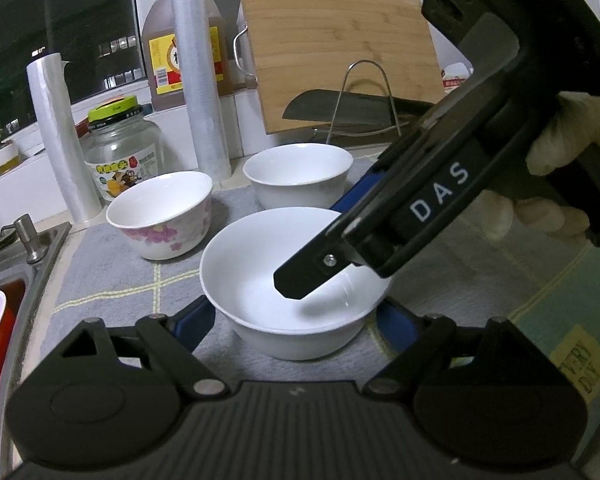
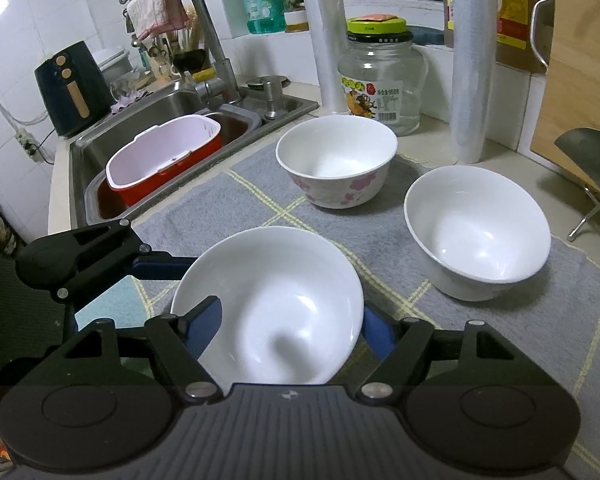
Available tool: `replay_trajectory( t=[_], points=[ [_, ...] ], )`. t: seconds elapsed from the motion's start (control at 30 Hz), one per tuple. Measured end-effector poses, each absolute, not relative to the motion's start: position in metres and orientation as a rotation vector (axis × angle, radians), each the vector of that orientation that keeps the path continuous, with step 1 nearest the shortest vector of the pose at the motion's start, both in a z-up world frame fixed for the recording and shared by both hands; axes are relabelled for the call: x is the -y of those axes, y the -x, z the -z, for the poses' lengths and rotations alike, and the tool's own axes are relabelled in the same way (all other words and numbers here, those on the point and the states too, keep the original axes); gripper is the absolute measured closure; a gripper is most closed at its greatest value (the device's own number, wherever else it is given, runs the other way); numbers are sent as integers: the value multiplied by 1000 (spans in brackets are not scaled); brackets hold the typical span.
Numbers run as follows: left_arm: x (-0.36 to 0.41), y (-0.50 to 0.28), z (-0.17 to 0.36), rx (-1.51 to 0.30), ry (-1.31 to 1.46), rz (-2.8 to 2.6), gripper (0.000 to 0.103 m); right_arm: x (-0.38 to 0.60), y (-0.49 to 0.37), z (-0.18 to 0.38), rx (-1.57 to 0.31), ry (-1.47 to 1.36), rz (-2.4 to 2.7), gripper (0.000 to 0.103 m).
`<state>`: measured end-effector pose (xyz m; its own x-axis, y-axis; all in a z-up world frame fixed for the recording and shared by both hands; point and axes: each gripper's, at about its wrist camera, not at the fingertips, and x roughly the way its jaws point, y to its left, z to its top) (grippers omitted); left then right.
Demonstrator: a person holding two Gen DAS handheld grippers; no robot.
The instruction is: Organize plates and bowls
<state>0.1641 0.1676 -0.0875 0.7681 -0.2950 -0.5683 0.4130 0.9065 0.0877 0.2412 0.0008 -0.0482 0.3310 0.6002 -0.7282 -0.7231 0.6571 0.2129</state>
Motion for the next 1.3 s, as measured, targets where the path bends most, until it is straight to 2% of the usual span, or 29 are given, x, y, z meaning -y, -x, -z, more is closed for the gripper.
replay_trajectory(
  t=[0.67, 1.3],
  points=[
    [-113, -151, 74, -557, -221, 519, 16, 74, -206, 31, -874, 132, -792, 23],
    [-66, -143, 88, -598, -203, 624, 16, 127, -188, 44, -928, 139, -705, 23]
  ],
)
